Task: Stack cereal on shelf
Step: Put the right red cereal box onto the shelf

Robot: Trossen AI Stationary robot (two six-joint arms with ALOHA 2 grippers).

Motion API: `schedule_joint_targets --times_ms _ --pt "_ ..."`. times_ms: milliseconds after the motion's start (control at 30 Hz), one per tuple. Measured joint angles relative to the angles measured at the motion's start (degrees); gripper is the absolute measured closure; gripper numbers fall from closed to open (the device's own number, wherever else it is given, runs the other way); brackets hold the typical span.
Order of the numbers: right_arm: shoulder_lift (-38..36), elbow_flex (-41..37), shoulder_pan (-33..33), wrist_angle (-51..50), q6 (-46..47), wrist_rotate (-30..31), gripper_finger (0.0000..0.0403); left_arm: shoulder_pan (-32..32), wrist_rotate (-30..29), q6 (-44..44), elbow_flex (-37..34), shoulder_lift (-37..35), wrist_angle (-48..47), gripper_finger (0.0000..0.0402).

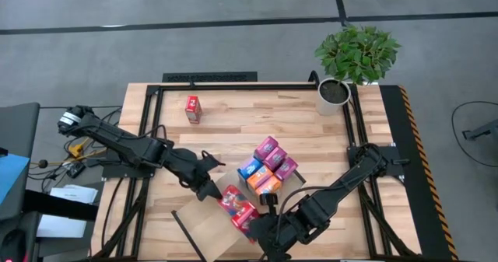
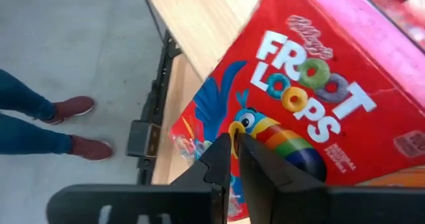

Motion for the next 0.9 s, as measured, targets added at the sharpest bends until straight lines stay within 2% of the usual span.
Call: schedule_joint_targets --times_ms 367,633,900 --pt "0.0 0.0 0.0 0.3 -1.3 0.2 0.0344 0.0 2.4 -3.0 0.0 0.0 7.5 0.0315" --pt "0.2 0.0 -0.7 0.4 -1.9 0.8 0.0344 0.0 3.7 -5.8 0.0 0.0 16.9 0.0315" --pt "0.2 0.0 -1.4 0.7 -2.6 0.8 0.0344 0.0 3.8 -7.3 0.0 0.0 19.8 0.0315"
